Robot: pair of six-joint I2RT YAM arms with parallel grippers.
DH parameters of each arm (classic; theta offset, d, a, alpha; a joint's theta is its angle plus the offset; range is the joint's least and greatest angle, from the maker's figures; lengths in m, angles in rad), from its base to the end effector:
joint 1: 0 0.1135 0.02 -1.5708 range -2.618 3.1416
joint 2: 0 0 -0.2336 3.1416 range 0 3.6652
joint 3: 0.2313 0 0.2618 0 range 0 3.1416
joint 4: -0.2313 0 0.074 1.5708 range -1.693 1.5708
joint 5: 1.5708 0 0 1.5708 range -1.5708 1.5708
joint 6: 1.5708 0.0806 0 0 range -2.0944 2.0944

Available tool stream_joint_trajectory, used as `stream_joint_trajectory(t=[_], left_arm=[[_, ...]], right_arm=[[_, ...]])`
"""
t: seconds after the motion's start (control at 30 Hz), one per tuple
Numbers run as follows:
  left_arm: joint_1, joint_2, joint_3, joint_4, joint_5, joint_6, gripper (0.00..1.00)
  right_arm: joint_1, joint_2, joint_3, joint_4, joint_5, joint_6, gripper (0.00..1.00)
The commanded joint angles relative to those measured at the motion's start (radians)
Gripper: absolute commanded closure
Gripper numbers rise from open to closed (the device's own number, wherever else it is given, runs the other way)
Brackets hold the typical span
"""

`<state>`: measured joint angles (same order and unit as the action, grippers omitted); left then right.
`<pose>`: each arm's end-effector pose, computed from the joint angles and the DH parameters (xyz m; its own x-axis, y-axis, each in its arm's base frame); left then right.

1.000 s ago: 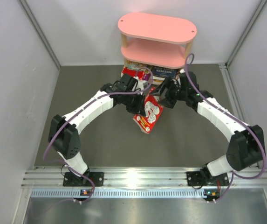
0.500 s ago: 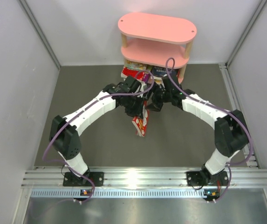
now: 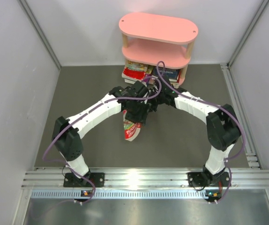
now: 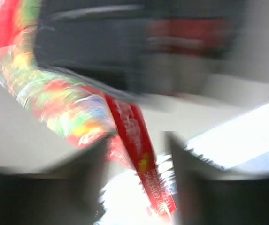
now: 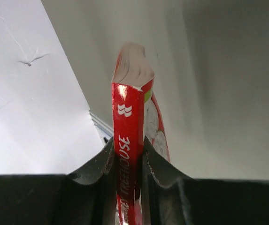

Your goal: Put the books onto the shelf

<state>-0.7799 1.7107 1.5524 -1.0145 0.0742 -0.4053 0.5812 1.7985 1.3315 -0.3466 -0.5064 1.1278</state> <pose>0.2614 -0.2669 0.2216 -0.8869 0.3241 -0.3292 0.4048 0.8886 -0.2156 0.3350 0.2669 0.1749 -0.9457 0.3241 0.0240 0.2236 0.5954 0.7717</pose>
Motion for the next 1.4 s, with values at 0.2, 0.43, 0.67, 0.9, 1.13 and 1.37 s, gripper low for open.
stream_joint_trajectory(t=[0.2,0.43,0.67,0.9,1.13,1.37], left_arm=[[-0.032,-0.17,0.14,0.257,0.076,0.014,0.01],[0.29,-0.33,-0.113,0.437,0.343,-0.156,0.01],[0.436,-0.352,-0.382,0.689,0.568,-0.349,0.01],[0.446,-0.309,-0.493,0.924,0.656,-0.521,0.01],[0.462,-0.298,-0.48,0.892,0.658,-0.518,0.01],[0.484,-0.278,-0.419,0.678,0.592,-0.414,0.01]], right_arm=[[0.002,-0.017,-0.012,0.11,-0.009,-0.056,1.0],[-0.092,-0.122,-0.175,0.441,-0.087,0.102,1.0],[-0.17,-0.145,-0.331,1.035,-0.103,0.467,1.0],[-0.179,-0.081,-0.417,1.48,0.032,0.78,1.0],[-0.179,-0.033,-0.445,1.663,0.146,0.909,1.0],[-0.201,-0.063,-0.414,1.625,0.128,0.873,1.0]])
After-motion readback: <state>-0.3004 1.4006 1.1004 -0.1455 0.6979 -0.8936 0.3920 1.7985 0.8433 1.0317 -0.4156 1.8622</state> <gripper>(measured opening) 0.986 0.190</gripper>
